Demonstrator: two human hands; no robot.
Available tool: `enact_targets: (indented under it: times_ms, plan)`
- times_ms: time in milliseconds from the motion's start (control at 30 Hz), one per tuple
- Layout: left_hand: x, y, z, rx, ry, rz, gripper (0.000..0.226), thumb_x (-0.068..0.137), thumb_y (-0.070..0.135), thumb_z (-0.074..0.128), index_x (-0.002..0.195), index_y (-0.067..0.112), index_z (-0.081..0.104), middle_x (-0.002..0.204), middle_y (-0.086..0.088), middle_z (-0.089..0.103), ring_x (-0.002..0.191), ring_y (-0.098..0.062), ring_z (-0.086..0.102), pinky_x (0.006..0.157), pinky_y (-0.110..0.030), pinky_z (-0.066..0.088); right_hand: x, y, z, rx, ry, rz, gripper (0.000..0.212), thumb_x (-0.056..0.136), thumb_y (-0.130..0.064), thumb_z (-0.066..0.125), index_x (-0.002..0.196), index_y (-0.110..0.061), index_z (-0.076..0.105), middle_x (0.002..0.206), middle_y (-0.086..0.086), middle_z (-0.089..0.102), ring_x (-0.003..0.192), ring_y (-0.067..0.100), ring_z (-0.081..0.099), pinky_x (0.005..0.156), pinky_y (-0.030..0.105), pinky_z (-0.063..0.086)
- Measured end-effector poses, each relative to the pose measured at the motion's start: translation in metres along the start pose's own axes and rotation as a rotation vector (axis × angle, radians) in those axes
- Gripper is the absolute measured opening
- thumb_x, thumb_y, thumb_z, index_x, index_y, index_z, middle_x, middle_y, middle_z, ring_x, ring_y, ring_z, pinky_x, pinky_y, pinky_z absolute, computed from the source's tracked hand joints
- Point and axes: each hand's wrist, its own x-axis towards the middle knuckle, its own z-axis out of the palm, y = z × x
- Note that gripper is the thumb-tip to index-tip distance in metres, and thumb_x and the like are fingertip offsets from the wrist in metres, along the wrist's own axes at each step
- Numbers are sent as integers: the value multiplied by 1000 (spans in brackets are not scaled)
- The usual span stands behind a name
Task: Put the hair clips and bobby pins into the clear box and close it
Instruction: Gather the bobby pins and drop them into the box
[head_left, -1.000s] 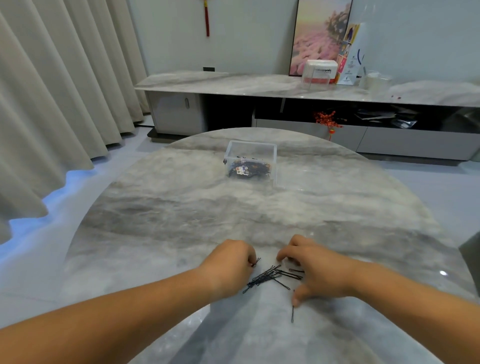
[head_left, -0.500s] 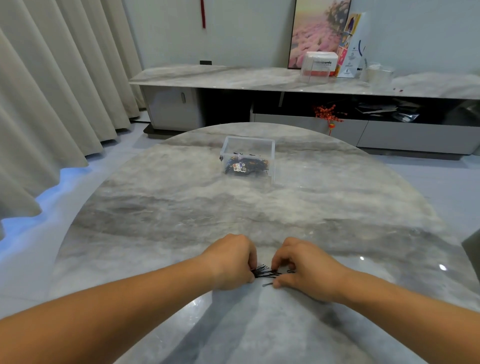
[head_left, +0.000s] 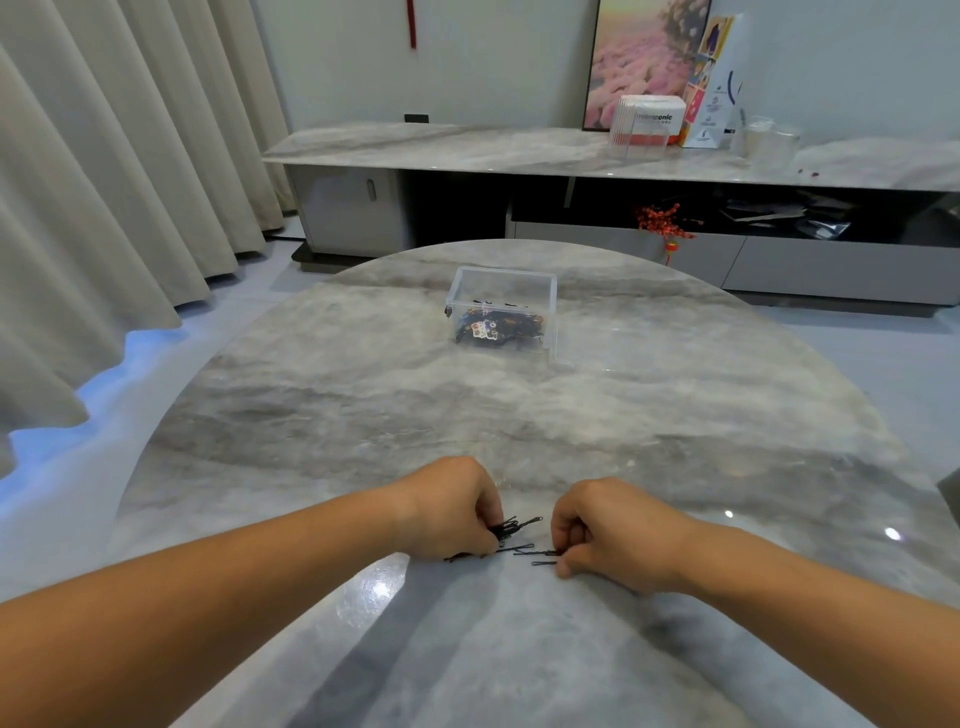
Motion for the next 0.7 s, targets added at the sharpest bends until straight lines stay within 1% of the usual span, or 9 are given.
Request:
enact_targets:
  times_ms: [133, 200, 300, 367, 433, 467, 567, 633, 700]
  plan:
    - [3, -4, -1, 4, -1, 9, 13, 85, 20, 68, 88, 10, 75, 76, -8, 68, 65, -16, 53, 70, -32, 53, 1, -1, 3, -19, -24, 3, 12, 80, -28, 74, 83, -16, 72, 77, -5, 67, 76, 15, 63, 68, 26, 50]
    - [3, -4, -1, -15, 10, 1, 14, 86, 20, 68, 88, 7, 74, 70, -4, 60, 63, -15, 47, 64, -27, 46, -1, -3, 3, -72, -36, -24, 13, 86, -27, 67, 86, -15, 70, 86, -2, 65, 82, 17, 60, 71, 28, 49]
    - [2, -6, -3, -65, 23, -14, 13, 87, 19, 69, 91, 9, 75, 70, 0, 60, 63, -13, 49, 63, -23, 43, -6, -6, 4, -156, -48, -77, 17, 93, -28, 57, 92, -13, 65, 104, 4, 57, 97, 21, 54, 81, 29, 45]
    - [2, -9, -5, -121, 36, -30, 9, 86, 16, 71, 91, 12, 78, 69, 0, 66, 62, -10, 55, 63, -22, 48, -10, -5, 7, -198, -46, -122, 21, 97, -30, 51, 96, -12, 62, 103, 3, 50, 95, 19, 47, 78, 26, 37]
    - [2, -12, -9, -203, 49, -63, 9, 84, 14, 74, 91, 14, 79, 75, -5, 75, 66, -10, 63, 73, -29, 57, -13, -4, 8, -215, -21, -159, 20, 97, -30, 48, 97, -13, 59, 104, 3, 50, 97, 20, 46, 76, 24, 34]
    - [3, -14, -11, -244, 54, -77, 9, 82, 14, 75, 90, 14, 80, 78, -5, 78, 66, -11, 65, 77, -32, 58, -14, -3, 7, -221, 6, -181, 18, 96, -28, 47, 96, -13, 57, 104, 4, 52, 98, 21, 47, 77, 25, 36]
    - [3, -18, -15, -329, 78, -110, 8, 80, 12, 77, 87, 14, 80, 77, -4, 78, 62, -8, 65, 76, -31, 59, -12, 3, 2, -171, 71, -226, 12, 91, -25, 50, 87, -15, 55, 93, 1, 56, 85, 20, 51, 76, 31, 44]
    - [4, -20, -19, -369, 84, -122, 6, 80, 11, 77, 83, 15, 80, 70, -2, 75, 57, -7, 63, 67, -26, 56, -7, 6, -3, -137, 73, -192, 8, 88, -24, 54, 82, -20, 53, 80, -6, 55, 74, 16, 50, 67, 27, 43]
    - [6, -22, -22, -414, 74, -131, 7, 81, 8, 76, 80, 14, 80, 67, -2, 73, 55, -9, 61, 62, -22, 52, -4, 9, -5, -72, 70, -133, 10, 84, -23, 59, 75, -24, 54, 68, -12, 54, 64, 7, 51, 58, 17, 40]
